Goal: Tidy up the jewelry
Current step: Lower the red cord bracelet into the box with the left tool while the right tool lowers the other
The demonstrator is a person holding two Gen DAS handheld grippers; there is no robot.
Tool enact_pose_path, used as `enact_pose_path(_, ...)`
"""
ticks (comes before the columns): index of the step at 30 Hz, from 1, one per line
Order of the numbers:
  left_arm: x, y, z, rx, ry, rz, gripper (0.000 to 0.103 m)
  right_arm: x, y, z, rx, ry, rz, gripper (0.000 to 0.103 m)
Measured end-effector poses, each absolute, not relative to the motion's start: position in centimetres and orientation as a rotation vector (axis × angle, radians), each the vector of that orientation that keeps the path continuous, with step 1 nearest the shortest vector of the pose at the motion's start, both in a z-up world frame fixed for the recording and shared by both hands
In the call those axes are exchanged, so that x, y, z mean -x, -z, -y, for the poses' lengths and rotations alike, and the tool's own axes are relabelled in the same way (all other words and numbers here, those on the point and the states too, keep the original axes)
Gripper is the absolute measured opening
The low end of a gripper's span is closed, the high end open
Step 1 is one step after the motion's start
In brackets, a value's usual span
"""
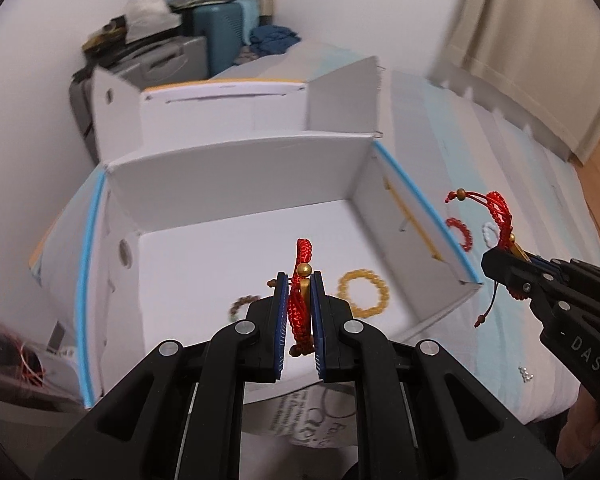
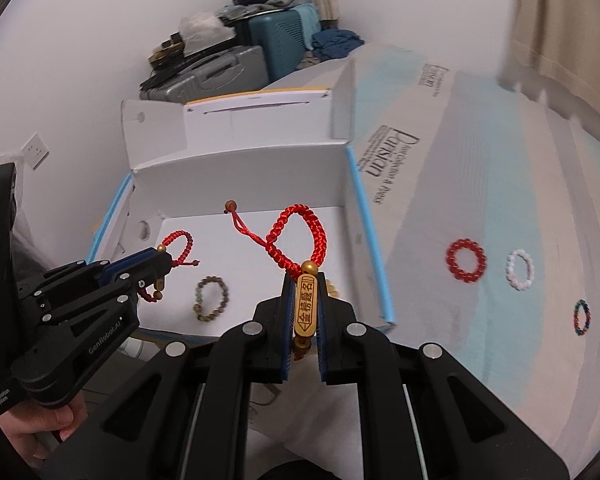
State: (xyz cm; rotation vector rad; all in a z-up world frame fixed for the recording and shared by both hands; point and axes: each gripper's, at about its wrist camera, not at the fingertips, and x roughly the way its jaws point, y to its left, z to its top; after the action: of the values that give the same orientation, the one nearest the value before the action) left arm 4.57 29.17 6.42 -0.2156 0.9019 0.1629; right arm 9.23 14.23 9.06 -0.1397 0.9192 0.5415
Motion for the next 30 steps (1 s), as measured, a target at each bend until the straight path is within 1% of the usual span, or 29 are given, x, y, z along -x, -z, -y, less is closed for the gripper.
enact_pose_path(14,-3.8,-3.7,-34.2,0.271,-0.246,-0.965,0.011,-9.6,-6.1,-20.3,0.191,-0.593,-0.991,0.009)
enact_pose_path(25,-4.4,-1.9,-35.3,0.291,-0.256,-1.008,0.011,-10.7,-4.2,-21.9,0.203,-0.585,-1.049,0.009)
enact_pose_path(27,-4.5,-1.8,-35.4,0.291,-0.253,-1.013,0.011,-10.8,-4.1,-22.1,0.201,-0.586,-1.052,0.011)
enact_pose_path(30,-4.6,-1.7,-35.3,0.288,-0.256,-1.015,0.011,-10.9,-4.1,-22.2,0.199,-0.585,-1.052,0.011)
